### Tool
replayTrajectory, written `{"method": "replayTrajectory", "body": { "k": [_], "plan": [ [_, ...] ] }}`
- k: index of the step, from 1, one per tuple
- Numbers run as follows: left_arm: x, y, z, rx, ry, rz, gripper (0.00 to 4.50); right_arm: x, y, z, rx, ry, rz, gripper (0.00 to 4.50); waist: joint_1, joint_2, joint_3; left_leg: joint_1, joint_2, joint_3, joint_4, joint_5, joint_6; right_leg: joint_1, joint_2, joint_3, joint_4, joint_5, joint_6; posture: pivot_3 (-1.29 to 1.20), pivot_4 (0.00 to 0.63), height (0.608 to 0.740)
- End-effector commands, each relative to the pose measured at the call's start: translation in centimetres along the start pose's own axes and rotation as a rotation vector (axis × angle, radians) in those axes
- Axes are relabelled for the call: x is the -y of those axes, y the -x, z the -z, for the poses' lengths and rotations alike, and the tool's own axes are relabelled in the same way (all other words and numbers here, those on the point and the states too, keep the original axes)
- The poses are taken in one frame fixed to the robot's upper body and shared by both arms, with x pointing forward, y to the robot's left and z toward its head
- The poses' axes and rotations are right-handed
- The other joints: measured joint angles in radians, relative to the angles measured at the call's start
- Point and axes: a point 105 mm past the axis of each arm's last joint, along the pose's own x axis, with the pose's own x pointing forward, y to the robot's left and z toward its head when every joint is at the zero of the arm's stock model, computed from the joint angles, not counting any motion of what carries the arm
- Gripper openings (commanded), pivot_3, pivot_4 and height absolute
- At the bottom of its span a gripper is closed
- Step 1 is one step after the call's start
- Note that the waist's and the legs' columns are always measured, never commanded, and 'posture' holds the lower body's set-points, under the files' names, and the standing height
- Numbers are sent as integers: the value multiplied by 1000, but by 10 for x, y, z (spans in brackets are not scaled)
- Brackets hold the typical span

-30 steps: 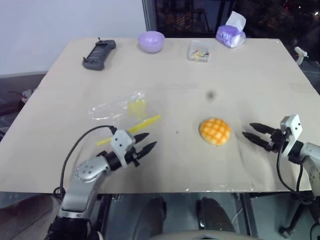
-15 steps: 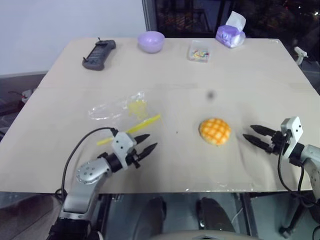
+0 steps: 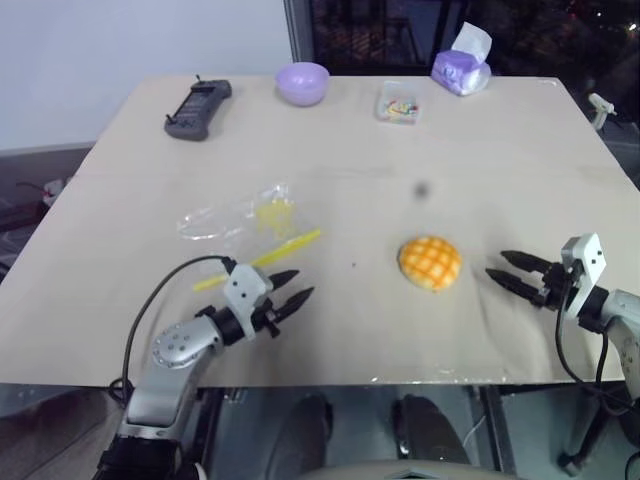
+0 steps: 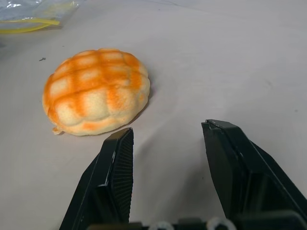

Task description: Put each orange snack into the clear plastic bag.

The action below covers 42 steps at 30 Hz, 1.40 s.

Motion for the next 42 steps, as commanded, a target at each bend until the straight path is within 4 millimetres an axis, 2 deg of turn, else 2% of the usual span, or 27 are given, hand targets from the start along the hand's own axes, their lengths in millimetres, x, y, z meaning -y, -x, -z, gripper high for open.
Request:
{"method": "replayTrajectory", "body": {
  "k": [1, 5, 8, 12, 19, 23, 25, 29, 36, 42],
  "plan": [
    [1, 1, -10, 34, -25, 11, 2207, 3, 5, -12, 30, 36, 11, 2449, 0, 0, 0, 0, 0, 0, 0, 0, 0, 0, 0, 0, 0, 0, 0, 0, 150, 740],
    [2, 8, -15, 71, 76, 35, 2207, 3, 6, -14, 41, 35, 6, 2449, -2, 0, 0, 0, 0, 0, 0, 0, 0, 0, 0, 0, 0, 0, 0, 0, 150, 740],
    [-4, 22, -16, 63, 118, 42, 2207, -1, 7, -18, 62, 34, -23, 2449, -3, 0, 0, 0, 0, 0, 0, 0, 0, 0, 0, 0, 0, 0, 0, 0, 150, 740],
    [-15, 43, -16, 35, 144, 35, 2207, -14, 10, -29, 102, 23, -122, 2449, -2, 0, 0, 0, 1, 0, 0, 0, 0, 0, 0, 0, 0, 0, 0, 0, 150, 740],
    [-48, 74, -19, 10, 142, -97, 2207, -31, 15, -47, 135, 9, -240, 2449, -1, 0, 0, 0, 1, 0, 0, 0, 0, 0, 0, -1, 0, 0, 0, 0, 150, 740],
    [-70, 86, -4, -53, 183, -245, 2207, -42, 12, -61, 164, 26, -302, 2449, -1, 0, 0, 0, 1, 0, 0, 0, 0, 0, 0, 0, 0, 0, 0, 0, 150, 740],
    [-79, 90, 5, -78, 225, -321, 2207, -49, 9, -68, 180, 36, -332, 2449, -1, 0, 0, 0, 1, 0, 0, 0, 0, 0, 0, 0, 0, 0, 0, 0, 150, 740],
    [-88, 89, 13, -87, 298, -401, 2207, -52, 7, -68, 176, 37, -335, 2449, 1, -1, 0, 0, 1, -1, 0, 0, 0, 0, 0, -1, 0, 0, 0, 0, 150, 740],
    [-113, 97, 8, 9, 466, -537, 2207, -50, 7, -64, 159, 32, -317, 2449, 5, -1, 0, 0, 1, -1, 0, 0, 0, 0, 0, -1, 0, 0, 0, 0, 150, 740],
    [-120, 107, 13, 36, 604, -581, 2207, -49, 9, -61, 148, 26, -307, 2449, -1, -1, 0, 0, 0, -1, 0, 0, 0, 0, 0, -1, 0, 0, 0, 0, 150, 740]
  ]
}}
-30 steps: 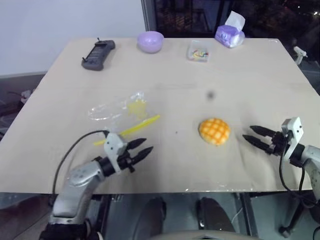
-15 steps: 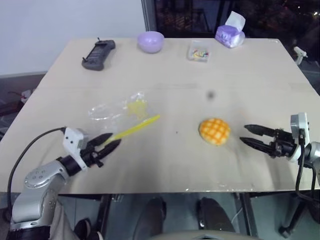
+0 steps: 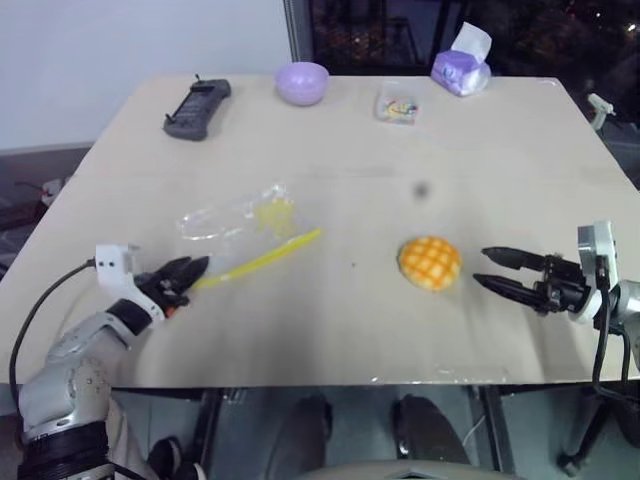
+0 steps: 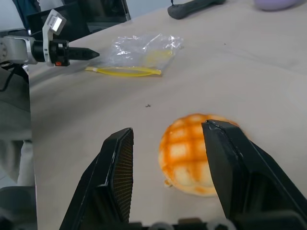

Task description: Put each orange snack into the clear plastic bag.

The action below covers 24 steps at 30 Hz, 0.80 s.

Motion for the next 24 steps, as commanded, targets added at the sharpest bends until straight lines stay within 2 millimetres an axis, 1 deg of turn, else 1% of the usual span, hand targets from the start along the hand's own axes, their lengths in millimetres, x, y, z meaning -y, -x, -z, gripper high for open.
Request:
{"method": "replayTrajectory", "body": {
  "k": [1, 3, 6, 11, 16, 18, 22, 24],
  "plan": [
    [-12, 8, -8, 22, 50, -55, 2207, -1, 3, -6, 1, 30, 7, 2449, 0, 0, 0, 0, 0, 0, 0, 0, 0, 0, 0, 0, 0, 0, 0, 0, 150, 740],
    [-16, 10, 4, -44, 34, -77, 2207, -1, 4, -5, -2, 27, 8, 2449, 0, 0, 0, 0, 0, 0, 0, 0, 0, 0, 0, 0, 0, 0, 0, 0, 150, 740],
    [-15, 11, 22, -133, 32, -86, 2207, -1, 4, -5, -4, 26, 9, 2449, 0, 0, 0, 0, 0, 0, 0, 0, 0, 0, 0, 0, 0, 0, 0, 0, 150, 740],
    [-18, 7, 43, -239, 82, -143, 2207, 0, 4, -6, -8, 29, 13, 2449, 1, 4, -3, 2, 0, 1, 0, 0, 0, 0, 0, 1, 1, 0, 0, 0, 150, 740],
    [-17, -2, 50, -268, 124, -168, 2207, 1, 5, -6, -10, 31, 16, 2449, 4, 16, -11, 3, -1, 0, 0, 0, 0, 1, 0, 1, 1, 0, 0, 0, 150, 740],
    [-12, -9, 55, -282, 150, -152, 2207, 1, 5, -6, -10, 30, 17, 2449, 6, 19, -14, 3, -1, 0, 0, 0, 0, 2, 0, 1, 1, 0, 0, 0, 150, 740],
    [14, -32, 62, -307, 184, -79, 2207, -1, 2, -6, -8, 30, 16, 2449, 22, 23, -16, 9, -1, 0, 0, 0, 0, 7, 0, 0, 1, 0, 1, 0, 150, 740],
    [23, -39, 64, -319, 187, -54, 2207, -1, 2, -6, -7, 30, 16, 2449, 30, 23, -17, 9, -2, -1, 1, 0, 0, 9, -1, 0, 0, 0, 1, 0, 150, 740]
  ]
}}
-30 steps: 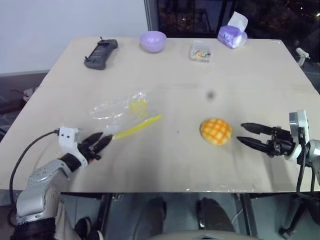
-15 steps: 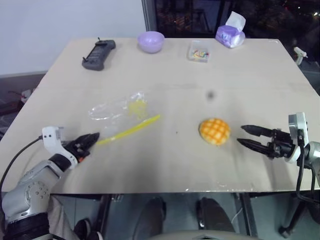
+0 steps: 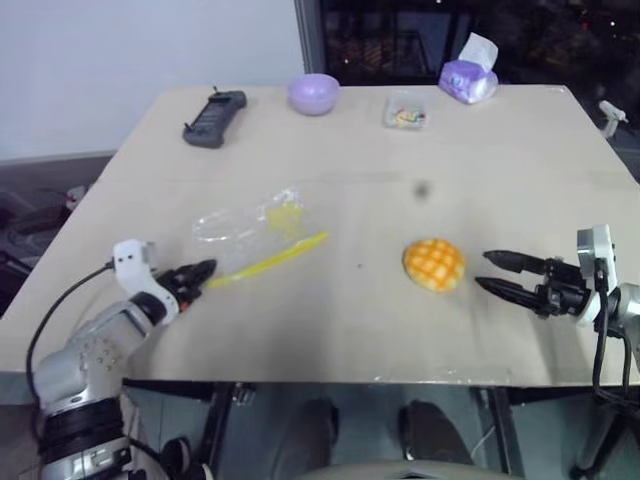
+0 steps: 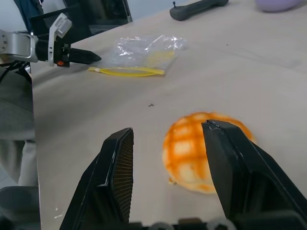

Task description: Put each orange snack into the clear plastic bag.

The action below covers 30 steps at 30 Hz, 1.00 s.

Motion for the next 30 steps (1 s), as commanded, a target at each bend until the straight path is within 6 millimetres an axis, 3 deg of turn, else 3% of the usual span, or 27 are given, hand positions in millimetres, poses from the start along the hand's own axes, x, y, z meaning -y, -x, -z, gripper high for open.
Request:
{"method": "replayTrajectory", "body": {
  "k": [1, 4, 7, 14, 20, 26, 30],
  "plan": [
    [21, -21, 50, -195, 77, 54, 2207, -2, 0, -10, 10, 43, -3, 2449, 5, 0, 0, 1, -1, 0, 0, 0, 0, 1, -1, 0, 0, 0, 0, 0, 150, 740],
    [28, -33, 56, -209, 95, 59, 1343, -1, 2, -11, 10, 47, 4, 2518, 19, 0, -1, 6, -2, -1, 0, 0, 0, 7, -2, -1, -2, -1, 2, 0, 150, 740],
    [35, -36, 55, -205, 104, 83, 53, -2, 2, -11, 10, 47, 6, 2518, 22, 0, -1, 6, -2, -1, 0, 0, 0, 7, -2, -1, -2, -1, 2, 0, 150, 740],
    [57, -37, 40, -122, 158, 203, 53, -2, -1, -10, 15, 46, 8, 2518, 23, 0, 0, 5, -2, -1, 0, 0, 0, 7, -2, -1, -3, -1, 1, 0, 150, 740],
    [101, -29, 20, -49, 350, 440, 53, -3, -20, -14, 38, 84, 16, 2518, 16, -6, 3, 2, -1, -2, 0, 0, 0, 6, -1, -2, -5, -1, 1, 0, 150, 740],
    [128, -26, 13, -39, 443, 555, 53, -13, -64, -12, 17, 176, -22, 2518, 13, -8, 4, -4, -1, -4, -1, 0, 0, 1, -2, -4, -7, 0, 0, 0, 150, 740],
    [142, -21, 8, -35, 477, 623, 53, -14, -99, -1, -37, 312, -6, 2518, 2, -12, 7, -9, -1, -4, -1, 0, 0, -3, -1, -4, -6, 0, 0, 0, 150, 740]
  ]
}}
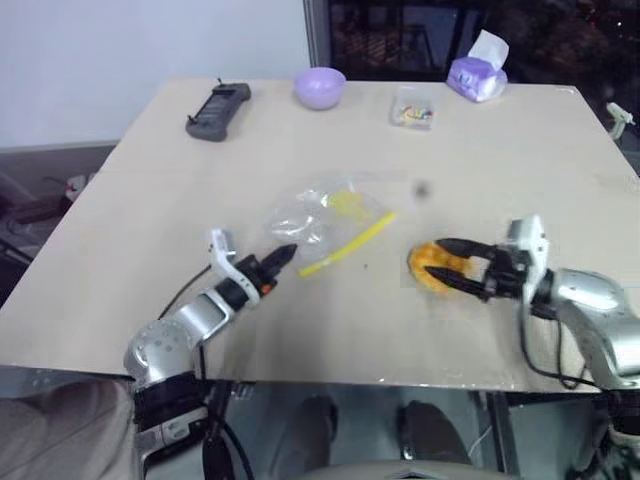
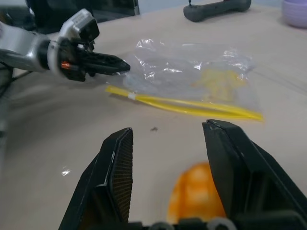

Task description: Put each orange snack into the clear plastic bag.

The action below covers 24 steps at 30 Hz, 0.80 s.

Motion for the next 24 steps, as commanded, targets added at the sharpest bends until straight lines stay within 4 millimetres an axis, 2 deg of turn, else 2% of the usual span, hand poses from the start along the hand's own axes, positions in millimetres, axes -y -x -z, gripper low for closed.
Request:
{"method": "replayTrajectory", "body": {
  "k": [1, 4, 8, 11, 15, 24],
  "plan": [
    [24, -4, -3, 7, 14, 103, 53, 1, -27, 3, -44, 206, 30, 2518, -8, -2, 1, 0, 0, 0, 0, 0, 0, 0, 0, 0, 0, 0, 0, 0, 150, 740],
    [42, -2, -8, 30, 54, 205, 53, 5, -57, 14, -103, 407, 38, 2518, -14, -5, 3, 0, 0, 0, 0, 0, 0, -1, 0, 0, 0, 0, 0, 0, 150, 740],
    [53, 2, -7, 6, 56, 256, 53, 21, -81, 17, -130, 545, 94, 2518, -17, -9, 6, -1, 1, 1, -1, 3, -5, -3, 1, 1, 1, 0, 0, 0, 150, 740],
    [55, 4, -5, -3, 60, 263, 53, 32, -90, 21, -152, 614, 113, 2518, -13, -11, 7, -1, 1, 2, -2, 3, -5, -4, 0, 2, 1, 0, -1, 0, 150, 740],
    [56, 6, -3, -13, 62, 268, 53, 55, -103, 6, -121, 661, 207, 2518, -16, -12, 8, -2, 1, 3, -3, 3, -5, -5, 0, 3, 1, 0, -1, 0, 150, 740],
    [54, 9, -1, -11, 63, 270, 53, 58, -115, 1, -70, 660, 211, 2518, -20, -13, 8, -2, 1, 3, -5, 3, -5, -6, 0, 4, 0, 0, -1, 0, 150, 740]
  ]
}}
